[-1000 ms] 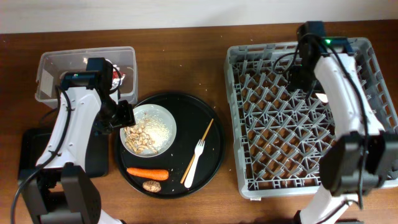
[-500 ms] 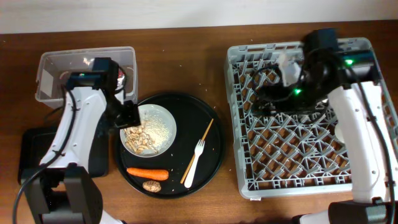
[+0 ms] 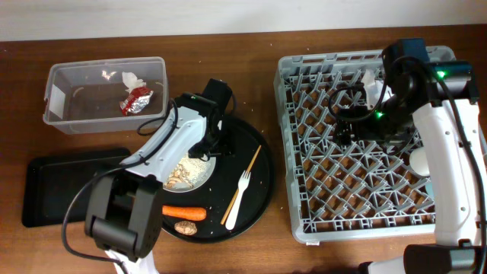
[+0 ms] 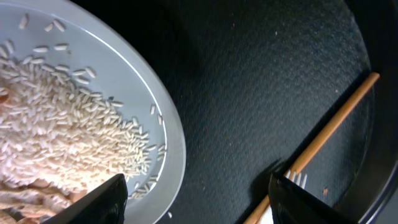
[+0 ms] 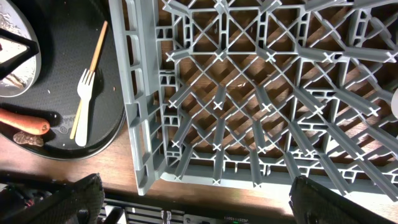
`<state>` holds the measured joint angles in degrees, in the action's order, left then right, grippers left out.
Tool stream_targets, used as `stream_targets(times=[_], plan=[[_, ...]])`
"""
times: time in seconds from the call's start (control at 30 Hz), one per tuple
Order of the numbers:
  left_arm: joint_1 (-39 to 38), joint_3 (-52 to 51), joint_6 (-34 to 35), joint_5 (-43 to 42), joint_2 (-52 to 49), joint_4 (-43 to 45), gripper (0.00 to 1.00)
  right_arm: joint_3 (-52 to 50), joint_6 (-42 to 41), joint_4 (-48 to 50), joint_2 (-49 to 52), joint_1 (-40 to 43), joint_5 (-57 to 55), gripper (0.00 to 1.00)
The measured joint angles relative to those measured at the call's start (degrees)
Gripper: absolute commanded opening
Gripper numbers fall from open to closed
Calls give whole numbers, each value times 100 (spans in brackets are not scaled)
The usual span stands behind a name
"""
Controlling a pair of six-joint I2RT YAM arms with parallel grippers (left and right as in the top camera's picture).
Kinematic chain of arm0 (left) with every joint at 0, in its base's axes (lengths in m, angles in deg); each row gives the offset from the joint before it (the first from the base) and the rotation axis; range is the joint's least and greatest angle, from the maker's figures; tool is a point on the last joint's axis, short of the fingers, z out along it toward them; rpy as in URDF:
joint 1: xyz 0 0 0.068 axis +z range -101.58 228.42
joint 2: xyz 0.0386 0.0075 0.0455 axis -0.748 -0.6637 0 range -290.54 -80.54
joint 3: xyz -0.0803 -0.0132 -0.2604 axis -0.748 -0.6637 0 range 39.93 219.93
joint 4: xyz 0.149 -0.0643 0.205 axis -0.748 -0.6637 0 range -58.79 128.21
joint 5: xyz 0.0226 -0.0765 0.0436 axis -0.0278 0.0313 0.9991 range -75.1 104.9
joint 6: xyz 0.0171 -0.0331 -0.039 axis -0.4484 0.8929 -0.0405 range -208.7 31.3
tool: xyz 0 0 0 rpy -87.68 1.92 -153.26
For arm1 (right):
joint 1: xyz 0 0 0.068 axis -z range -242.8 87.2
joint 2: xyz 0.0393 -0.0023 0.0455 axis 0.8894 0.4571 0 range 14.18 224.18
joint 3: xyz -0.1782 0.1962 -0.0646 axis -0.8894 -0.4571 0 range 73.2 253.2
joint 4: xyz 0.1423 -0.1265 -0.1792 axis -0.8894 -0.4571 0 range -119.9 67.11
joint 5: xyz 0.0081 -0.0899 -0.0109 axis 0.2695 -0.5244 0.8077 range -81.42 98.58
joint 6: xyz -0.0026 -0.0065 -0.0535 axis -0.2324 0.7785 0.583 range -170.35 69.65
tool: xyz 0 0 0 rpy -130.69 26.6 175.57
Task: Sort waste into correct bins and load items into the dishwasher rack
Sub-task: 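Lift the plate and tip the rice onto the black tray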
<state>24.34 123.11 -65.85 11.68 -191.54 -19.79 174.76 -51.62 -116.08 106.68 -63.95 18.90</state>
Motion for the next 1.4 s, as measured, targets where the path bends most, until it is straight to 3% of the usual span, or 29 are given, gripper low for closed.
stream_targets(times=[0.17, 0.23, 0.57, 0.67, 0.77, 0.9, 1.07, 1.4], plan=[[-2, -2, 103, 33, -439, 428, 71, 0, -2, -11, 0, 0, 0, 98], [-2, -2, 109, 68, -522, 638, 63, 0, 2, -13, 0, 0, 0, 98], [-2, -2, 177, 221, -573, 1029, 61, 0, 0, -28, 0, 0, 2, 98], [-2, -31, 190, 337, -573, 1047, 48, 0, 0, -44, 0, 0, 0, 98], [-2, -162, 240, 476, -573, 1067, 46, 0, 2, -50, 0, 0, 0, 98], [-2, -310, 280, 549, -573, 1097, 17, 0, 0, -52, 0, 0, 0, 98], [2, -315, 354, 693, -564, 1040, 1, 0, 2, -74, 0, 0, 0, 99], [-24, -304, 376, 1036, -525, 442, 1, 0, -4, -74, 0, 0, 0, 98]])
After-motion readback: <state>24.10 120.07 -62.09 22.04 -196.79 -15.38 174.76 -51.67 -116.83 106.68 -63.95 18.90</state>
